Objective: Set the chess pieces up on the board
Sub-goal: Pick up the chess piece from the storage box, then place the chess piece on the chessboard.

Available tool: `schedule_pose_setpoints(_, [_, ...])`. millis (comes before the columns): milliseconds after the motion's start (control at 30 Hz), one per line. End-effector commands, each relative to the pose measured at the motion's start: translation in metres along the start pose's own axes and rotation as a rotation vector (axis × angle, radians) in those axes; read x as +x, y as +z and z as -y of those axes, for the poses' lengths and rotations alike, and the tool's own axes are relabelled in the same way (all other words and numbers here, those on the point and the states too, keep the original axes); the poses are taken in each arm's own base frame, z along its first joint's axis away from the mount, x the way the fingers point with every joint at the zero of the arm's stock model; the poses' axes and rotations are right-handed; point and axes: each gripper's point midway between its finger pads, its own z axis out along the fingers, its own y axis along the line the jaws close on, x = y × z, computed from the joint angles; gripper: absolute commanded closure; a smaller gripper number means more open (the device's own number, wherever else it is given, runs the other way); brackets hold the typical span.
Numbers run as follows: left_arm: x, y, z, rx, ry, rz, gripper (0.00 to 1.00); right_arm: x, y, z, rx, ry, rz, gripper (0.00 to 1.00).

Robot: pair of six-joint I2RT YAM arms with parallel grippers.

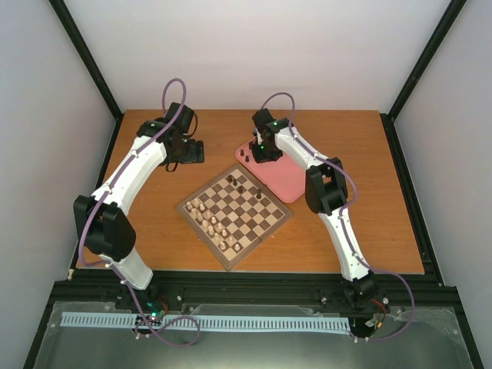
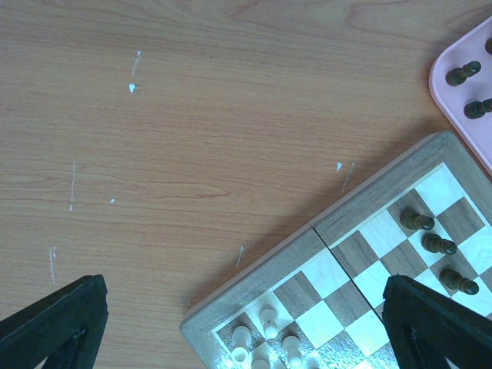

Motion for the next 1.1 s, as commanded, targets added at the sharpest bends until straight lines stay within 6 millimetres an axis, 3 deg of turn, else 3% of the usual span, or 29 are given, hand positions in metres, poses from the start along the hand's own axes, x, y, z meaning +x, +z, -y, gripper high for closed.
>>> schedule_pose_setpoints(0, [-0.007, -0.006, -0.003, 0.002, -0.009, 0.020, 0.00, -0.018, -0.055, -0.011, 0.007, -0.032, 0.090, 0.97])
schedule_pose_setpoints(167, [-0.006, -0.007, -0.003, 0.005, -0.013, 0.029, 0.00, 0.003, -0.084, -0.034, -0.003, -0.085, 0.076, 0.97])
schedule_pose_setpoints(533, [-0.004, -0.005, -0.001, 0.018, -0.011, 0.029, 0.00, 0.077, -0.110, -0.092, -0.069, -0.214, 0.001, 0.97])
schedule_pose_setpoints(733, [-0.002, -0.005, 0.000, 0.027, -0.018, 0.028, 0.00, 0.105, -0.103, -0.107, -0.077, -0.246, -0.041, 0.97])
schedule_pose_setpoints(1067, [0.000, -0.004, -0.001, 0.028, -0.024, 0.023, 0.00, 0.118, -0.089, -0.105, -0.079, -0.263, -0.071, 0.97])
